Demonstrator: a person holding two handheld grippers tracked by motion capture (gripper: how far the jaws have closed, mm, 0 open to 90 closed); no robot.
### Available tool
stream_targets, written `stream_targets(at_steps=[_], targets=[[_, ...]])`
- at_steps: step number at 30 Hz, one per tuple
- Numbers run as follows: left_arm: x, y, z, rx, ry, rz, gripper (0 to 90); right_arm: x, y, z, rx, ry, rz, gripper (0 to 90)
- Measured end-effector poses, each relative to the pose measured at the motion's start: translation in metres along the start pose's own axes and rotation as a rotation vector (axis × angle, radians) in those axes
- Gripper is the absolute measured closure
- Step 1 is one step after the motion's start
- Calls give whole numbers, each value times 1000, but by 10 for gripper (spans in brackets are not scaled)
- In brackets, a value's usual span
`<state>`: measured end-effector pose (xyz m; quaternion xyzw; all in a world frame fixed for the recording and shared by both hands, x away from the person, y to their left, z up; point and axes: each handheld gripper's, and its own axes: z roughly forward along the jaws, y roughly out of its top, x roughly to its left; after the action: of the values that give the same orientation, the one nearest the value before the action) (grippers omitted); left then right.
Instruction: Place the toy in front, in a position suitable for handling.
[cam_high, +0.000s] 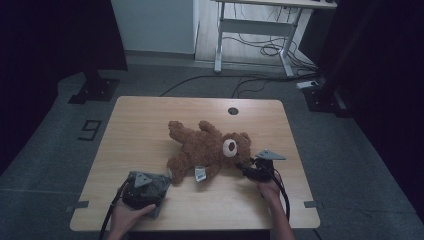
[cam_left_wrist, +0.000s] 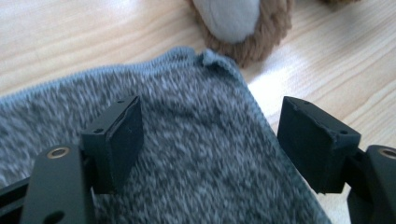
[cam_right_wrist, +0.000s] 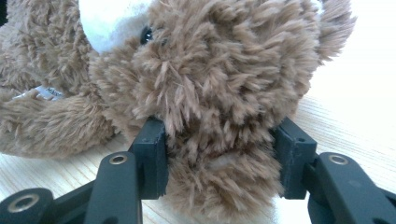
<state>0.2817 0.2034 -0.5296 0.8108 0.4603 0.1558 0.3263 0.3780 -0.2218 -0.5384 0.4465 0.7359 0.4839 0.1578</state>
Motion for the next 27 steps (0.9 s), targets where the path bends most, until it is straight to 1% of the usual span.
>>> stream_targets(at_steps=[3, 6, 7, 8, 9, 11, 13, 14, 16, 17, 18, 19, 21, 22, 23, 24, 25, 26, 27], targets=[[-2, -4, 0, 6, 1, -3, 227, -1, 0, 0, -1, 3, 4, 473], [-5, -4, 1, 13, 2, 4, 217, 0, 0, 0, 0, 2, 5, 472], [-8, -3, 3, 20, 4, 16, 207, 0, -1, 0, 0, 2, 5, 471], [-8, -3, 3, 20, 4, 16, 197, 0, -1, 0, 0, 2, 5, 471], [-10, -4, 5, 30, 15, 31, 190, -1, -1, 0, 0, 3, 7, 471], [-10, -4, 7, 35, 23, 36, 188, -1, -1, 0, 0, 3, 7, 471], [-12, -6, 9, 39, 47, 56, 201, -1, -1, 0, 0, 4, 7, 470], [-12, -6, 9, 39, 47, 56, 208, -1, -1, 0, 0, 4, 7, 470], [-11, -6, 8, 32, 54, 49, 253, -1, -1, 0, 1, 4, 7, 469], [-10, -7, 8, 26, 58, 44, 253, -1, -1, 0, 1, 4, 7, 468], [-8, -7, 7, 19, 63, 39, 339, -1, -1, 0, 1, 4, 7, 467], [-5, -8, 5, 11, 73, 40, 378, -1, -1, 0, 2, 4, 7, 467], [-3, -9, 4, 6, 80, 42, 500, -1, -1, 0, 2, 5, 9, 466], [-2, -9, 3, 0, 85, 40, 500, -1, -1, 0, 2, 5, 9, 466], [1, -10, 2, -8, 94, 38, 609, -1, -1, 0, 3, 5, 11, 466], [1, -10, 2, -8, 94, 38, 646, -1, -1, 0, 3, 5, 11, 466], [3, -10, 1, -8, 83, 36, 646, -1, -1, 0, 3, 5, 10, 466], [5, -10, 0, -10, 74, 30, 682, -1, -1, 0, 3, 5, 10, 467], [11, -11, -4, -17, 46, 11, 714, -1, -1, 0, 4, 6, 9, 467]])
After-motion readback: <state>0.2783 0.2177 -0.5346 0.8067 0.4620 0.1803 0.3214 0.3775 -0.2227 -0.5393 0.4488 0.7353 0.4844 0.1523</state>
